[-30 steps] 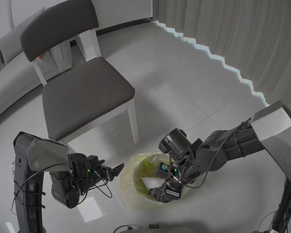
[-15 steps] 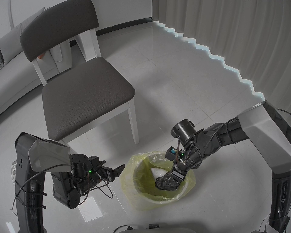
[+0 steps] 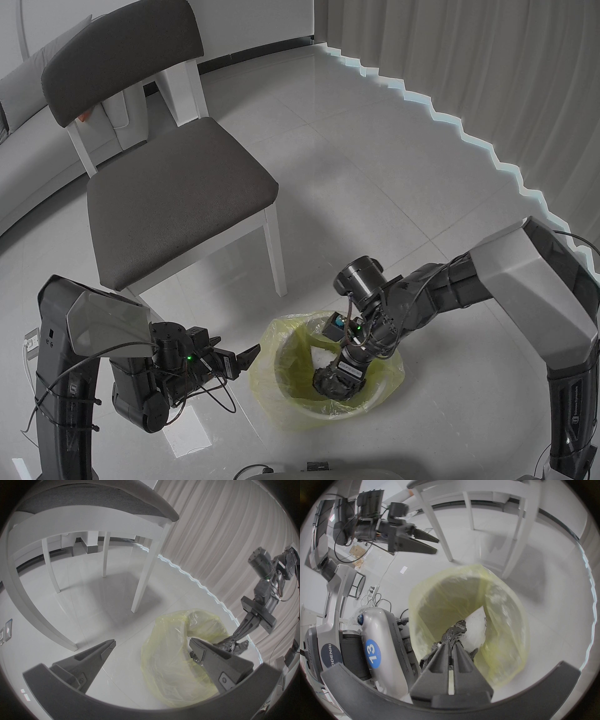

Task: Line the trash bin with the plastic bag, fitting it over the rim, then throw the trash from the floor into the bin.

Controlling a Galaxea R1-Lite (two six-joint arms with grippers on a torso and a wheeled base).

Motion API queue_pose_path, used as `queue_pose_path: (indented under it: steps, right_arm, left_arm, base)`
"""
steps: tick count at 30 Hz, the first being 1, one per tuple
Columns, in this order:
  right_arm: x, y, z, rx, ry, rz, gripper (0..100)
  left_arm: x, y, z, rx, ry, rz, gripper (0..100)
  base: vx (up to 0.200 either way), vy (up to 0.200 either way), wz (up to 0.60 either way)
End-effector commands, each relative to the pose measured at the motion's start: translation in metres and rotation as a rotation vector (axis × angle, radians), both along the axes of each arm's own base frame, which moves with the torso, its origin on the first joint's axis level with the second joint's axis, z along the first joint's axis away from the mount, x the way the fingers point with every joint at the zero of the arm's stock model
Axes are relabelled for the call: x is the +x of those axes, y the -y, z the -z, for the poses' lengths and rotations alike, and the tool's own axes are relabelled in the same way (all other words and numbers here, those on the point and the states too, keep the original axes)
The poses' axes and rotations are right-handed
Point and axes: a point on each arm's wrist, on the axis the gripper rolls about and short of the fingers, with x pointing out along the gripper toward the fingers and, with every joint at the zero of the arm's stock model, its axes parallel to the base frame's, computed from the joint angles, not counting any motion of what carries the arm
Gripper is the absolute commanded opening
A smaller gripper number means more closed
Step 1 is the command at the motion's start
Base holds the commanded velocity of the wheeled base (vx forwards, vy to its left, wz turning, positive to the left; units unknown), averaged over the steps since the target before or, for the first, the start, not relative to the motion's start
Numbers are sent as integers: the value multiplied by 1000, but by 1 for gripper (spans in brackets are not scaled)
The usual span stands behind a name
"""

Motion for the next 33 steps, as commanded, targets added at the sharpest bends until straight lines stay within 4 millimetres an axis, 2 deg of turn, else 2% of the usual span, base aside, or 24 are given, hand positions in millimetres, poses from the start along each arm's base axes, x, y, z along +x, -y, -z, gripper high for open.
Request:
queue_pose_path:
  steps: [1, 5, 13, 22, 23, 30, 33]
  right_arm:
    - [0, -34, 21, 10, 1, -48, 0]
    - [3, -36, 34, 1, -23, -26, 0]
    - [15, -20, 36, 1, -27, 20, 0]
    - [18, -17, 43, -17, -32, 30, 0]
    - [19, -17, 43, -15, -32, 33, 100]
    - [20, -13, 41, -7, -36, 54, 100]
    - [20, -8, 33, -1, -28, 64, 100]
  left_arm:
    - [-1, -1, 0, -3, 6, 0, 100]
    - [-1, -2, -3, -5, 15, -6, 100]
    - [0, -3, -8, -11, 26, -8, 100]
    - [-1, -2, -9, -7, 33, -7, 100]
    - [-1, -2, -9, -7, 31, -7, 100]
    - [-1, -1, -12, -9, 38, -4, 100]
    - [-2, -1, -12, -8, 37, -4, 100]
  base:
    - [0, 0, 0]
    - [0, 0, 0]
    - [0, 0, 0]
    - [0, 0, 0]
    - [0, 0, 0]
    - [0, 0, 0]
    - [0, 0, 0]
